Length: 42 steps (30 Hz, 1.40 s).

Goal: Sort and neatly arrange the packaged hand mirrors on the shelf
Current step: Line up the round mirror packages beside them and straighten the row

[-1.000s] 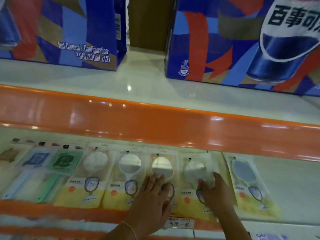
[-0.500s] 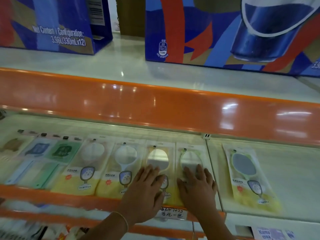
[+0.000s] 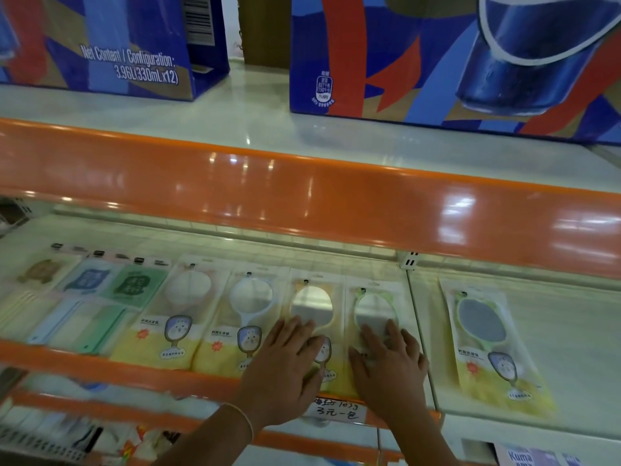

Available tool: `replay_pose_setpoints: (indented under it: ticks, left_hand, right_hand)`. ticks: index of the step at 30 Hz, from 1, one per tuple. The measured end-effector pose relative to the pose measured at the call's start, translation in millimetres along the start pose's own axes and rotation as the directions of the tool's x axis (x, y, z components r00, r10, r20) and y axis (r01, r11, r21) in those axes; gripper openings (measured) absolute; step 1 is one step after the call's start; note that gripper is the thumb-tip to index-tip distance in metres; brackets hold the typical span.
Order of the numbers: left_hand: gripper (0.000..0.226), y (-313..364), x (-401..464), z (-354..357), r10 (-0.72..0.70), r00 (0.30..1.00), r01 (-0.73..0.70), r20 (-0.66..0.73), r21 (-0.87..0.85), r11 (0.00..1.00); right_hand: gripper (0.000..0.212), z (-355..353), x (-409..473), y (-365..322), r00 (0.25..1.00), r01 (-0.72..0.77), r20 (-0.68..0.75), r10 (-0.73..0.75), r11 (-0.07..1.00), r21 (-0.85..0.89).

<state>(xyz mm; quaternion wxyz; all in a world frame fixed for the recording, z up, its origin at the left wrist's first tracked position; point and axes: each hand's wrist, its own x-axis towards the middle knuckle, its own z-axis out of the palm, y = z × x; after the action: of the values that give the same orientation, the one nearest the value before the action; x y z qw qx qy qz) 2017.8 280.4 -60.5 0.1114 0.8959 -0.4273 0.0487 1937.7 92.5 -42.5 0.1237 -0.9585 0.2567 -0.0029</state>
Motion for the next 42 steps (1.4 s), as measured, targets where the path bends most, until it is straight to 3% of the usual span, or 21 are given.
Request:
replay_pose_setpoints:
  ticks: [7,20,23,27,31,37,42]
  left_hand:
    - [0.056,1,0,0,-0.009,1.0,0.009,0.012,0.005,1.0]
    - [0.05,2,0,-2,-0.005,1.0,0.003,0.024,0.057,0.998]
    - [0.046,3,2,-4,-0.019,0.999,0.016,0.042,0.06,0.998]
    - [0.048,19,19,-16,-0.049,0.999,0.049,-0.009,0.008,0.999]
    - [0.054,55,53,-36,0.038,0.998,-0.041,-0.048,-0.081,0.996]
    - [0.048,116,106,-61,0.17,0.985,-0.167,0.006,-0.159,0.973]
    - [0.045,144,134,-65,0.193,0.977,-0.173,0.088,-0.198,0.965]
  right_hand:
    - [0.07,1,-1,-1,0.998,0.01,-0.054,-0.009,1.0,0.029]
    - [0.048,2,-4,1,0.984,0.022,-0.178,0.004,0.989,0.145]
    - [0.057,-2,0,6,0.988,0.02,-0.156,0.018,0.97,0.241]
    - [0.047,-11,5,29,0.952,0.066,-0.302,0.046,0.934,0.351]
    - [0.04,-29,7,63,0.897,0.035,-0.419,0.137,0.926,0.376]
    - [0.036,-57,14,112,0.864,-0.143,-0.401,0.304,0.912,0.384]
    - [0.063,-73,8,132,0.866,-0.403,-0.184,0.464,0.868,0.29]
